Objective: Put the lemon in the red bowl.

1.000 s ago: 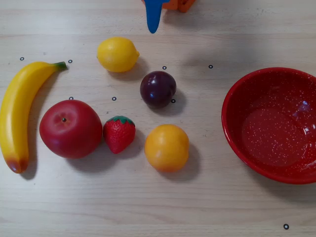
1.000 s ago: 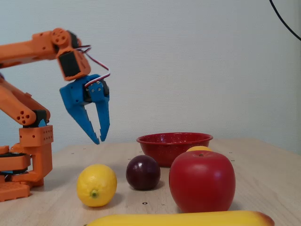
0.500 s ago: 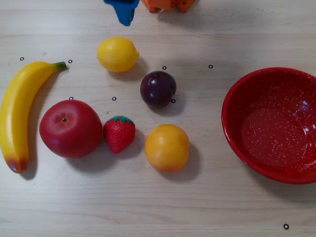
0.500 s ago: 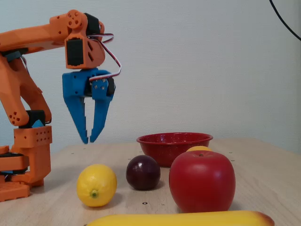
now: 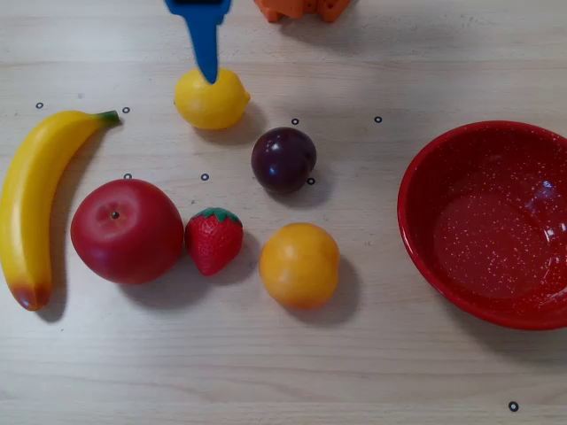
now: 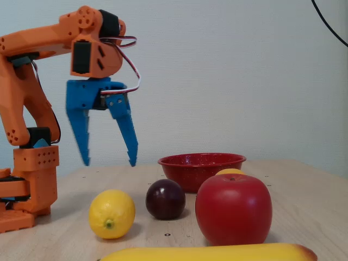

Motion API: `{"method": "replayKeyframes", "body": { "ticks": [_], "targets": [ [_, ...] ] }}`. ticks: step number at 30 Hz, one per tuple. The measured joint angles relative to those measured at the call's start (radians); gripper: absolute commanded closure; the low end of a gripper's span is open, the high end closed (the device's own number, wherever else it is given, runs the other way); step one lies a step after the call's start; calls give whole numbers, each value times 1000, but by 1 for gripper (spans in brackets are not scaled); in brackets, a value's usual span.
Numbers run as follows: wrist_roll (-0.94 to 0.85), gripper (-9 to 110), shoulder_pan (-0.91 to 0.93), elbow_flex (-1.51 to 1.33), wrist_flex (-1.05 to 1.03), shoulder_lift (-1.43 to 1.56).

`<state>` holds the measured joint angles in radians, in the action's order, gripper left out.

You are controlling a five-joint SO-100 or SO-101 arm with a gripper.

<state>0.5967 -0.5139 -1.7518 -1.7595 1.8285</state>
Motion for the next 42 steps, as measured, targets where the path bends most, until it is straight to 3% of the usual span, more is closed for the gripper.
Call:
{"method": "replayKeyframes", "body": {
  "ticks": [10,15,42],
  "targets": [
    [57,43,-8,-66,5,-6],
    [66,39,-32,-97,35,-51],
    [183,36,-83,-152,216,-225]
  ]
}}
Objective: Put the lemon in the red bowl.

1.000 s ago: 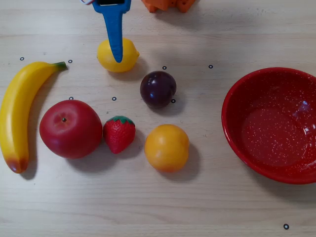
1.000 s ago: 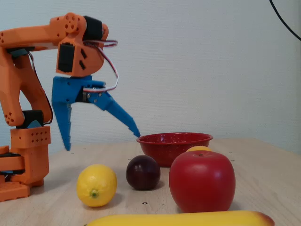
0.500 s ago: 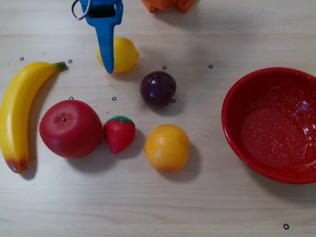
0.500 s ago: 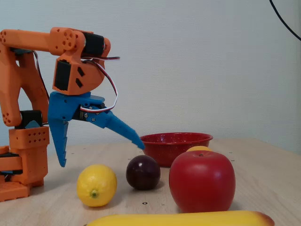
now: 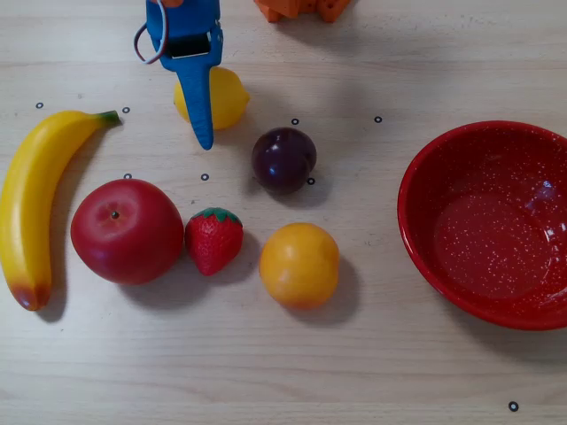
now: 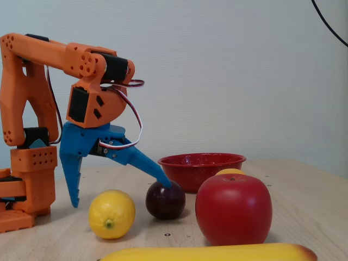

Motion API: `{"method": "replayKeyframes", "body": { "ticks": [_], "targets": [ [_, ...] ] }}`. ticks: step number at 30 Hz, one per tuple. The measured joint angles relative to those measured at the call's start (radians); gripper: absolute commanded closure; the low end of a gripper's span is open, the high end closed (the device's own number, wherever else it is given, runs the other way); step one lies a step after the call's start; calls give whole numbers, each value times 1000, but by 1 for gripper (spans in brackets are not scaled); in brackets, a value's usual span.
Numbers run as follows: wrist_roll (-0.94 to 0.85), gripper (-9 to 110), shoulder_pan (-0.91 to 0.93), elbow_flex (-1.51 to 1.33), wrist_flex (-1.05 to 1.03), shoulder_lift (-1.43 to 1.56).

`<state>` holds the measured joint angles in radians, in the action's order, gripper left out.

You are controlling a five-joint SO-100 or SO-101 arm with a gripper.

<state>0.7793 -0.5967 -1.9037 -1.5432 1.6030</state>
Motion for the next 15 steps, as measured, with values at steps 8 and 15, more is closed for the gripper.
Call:
{"method": "replayKeyframes", "body": {
  "ticks": [8,15],
  "targets": [
    [2,36,2,-2,48,-61],
    [2,36,3,-41,95,-67]
  ]
}}
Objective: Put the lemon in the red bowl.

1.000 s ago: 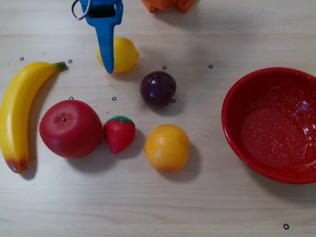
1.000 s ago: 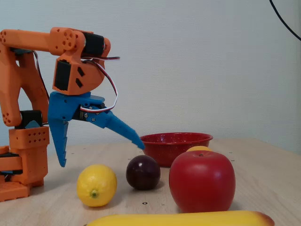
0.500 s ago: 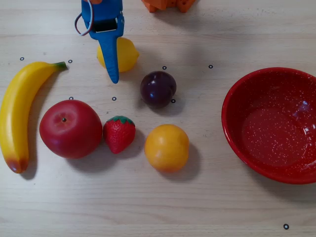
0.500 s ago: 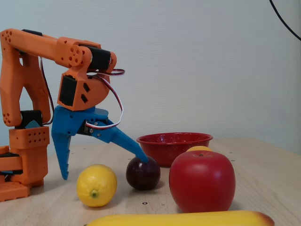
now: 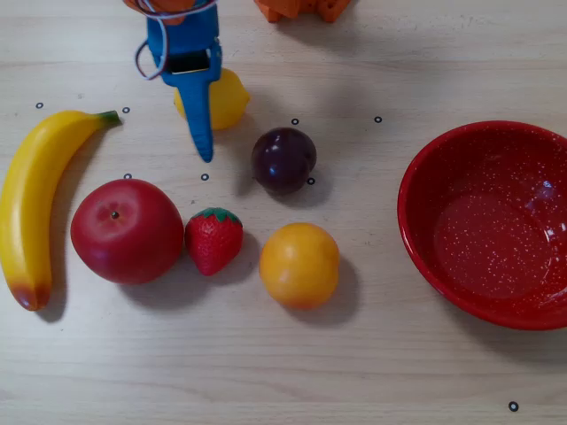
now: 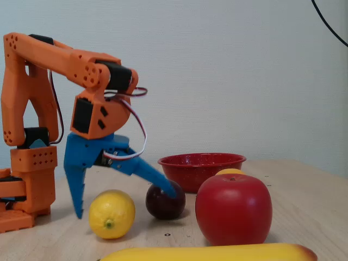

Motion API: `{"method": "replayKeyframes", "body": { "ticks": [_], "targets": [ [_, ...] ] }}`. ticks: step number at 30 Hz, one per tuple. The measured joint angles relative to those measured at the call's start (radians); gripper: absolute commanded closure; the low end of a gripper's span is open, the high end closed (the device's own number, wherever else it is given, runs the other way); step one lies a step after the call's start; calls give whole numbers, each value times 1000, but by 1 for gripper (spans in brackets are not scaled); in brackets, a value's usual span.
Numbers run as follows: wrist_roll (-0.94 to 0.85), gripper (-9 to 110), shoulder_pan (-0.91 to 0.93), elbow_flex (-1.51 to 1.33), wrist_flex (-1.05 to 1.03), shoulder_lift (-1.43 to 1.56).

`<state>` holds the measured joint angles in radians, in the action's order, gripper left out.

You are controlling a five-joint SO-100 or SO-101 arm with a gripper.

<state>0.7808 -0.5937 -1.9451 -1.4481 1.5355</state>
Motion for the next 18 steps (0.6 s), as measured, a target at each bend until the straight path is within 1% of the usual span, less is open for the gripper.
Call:
{"method": "replayKeyframes", "body": {
  "ticks": [18],
  "targets": [
    [0,36,-2,-23,94,-61]
  ]
}}
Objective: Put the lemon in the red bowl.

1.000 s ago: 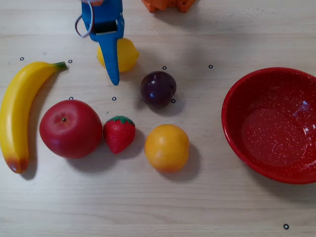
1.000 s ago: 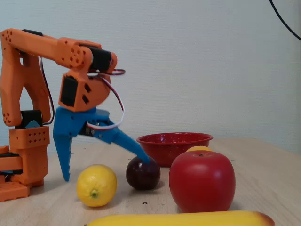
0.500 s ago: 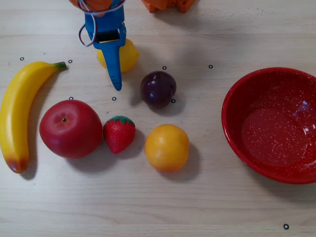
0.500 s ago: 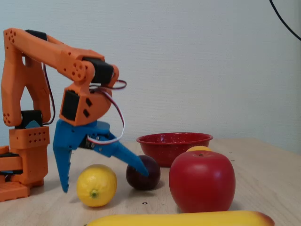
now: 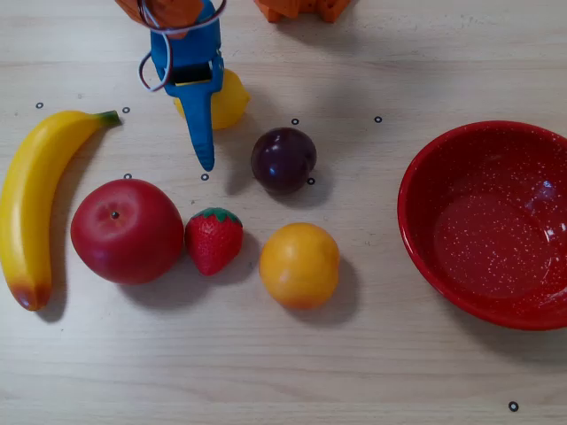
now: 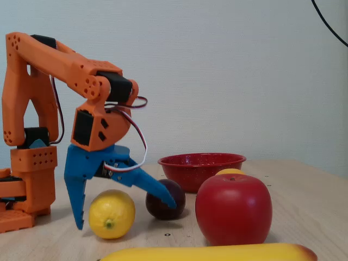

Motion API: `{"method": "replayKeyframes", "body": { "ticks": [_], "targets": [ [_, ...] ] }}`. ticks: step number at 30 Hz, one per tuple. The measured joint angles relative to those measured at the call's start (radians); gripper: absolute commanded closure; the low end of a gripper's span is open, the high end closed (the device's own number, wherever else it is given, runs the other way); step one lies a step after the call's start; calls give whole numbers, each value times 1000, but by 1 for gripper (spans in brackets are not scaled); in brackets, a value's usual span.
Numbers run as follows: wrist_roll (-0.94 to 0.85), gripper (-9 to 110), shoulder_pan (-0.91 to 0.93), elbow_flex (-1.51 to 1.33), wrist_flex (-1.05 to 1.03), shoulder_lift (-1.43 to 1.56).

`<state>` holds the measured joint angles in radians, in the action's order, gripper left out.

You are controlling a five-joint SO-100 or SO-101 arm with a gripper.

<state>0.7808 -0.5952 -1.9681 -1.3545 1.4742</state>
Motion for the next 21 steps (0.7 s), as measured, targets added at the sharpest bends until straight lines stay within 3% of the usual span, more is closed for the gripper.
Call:
{"method": "replayKeyframes", "body": {
  "ticks": [21],
  "targets": [
    [-3,38,29,-25,32,0]
  ]
}}
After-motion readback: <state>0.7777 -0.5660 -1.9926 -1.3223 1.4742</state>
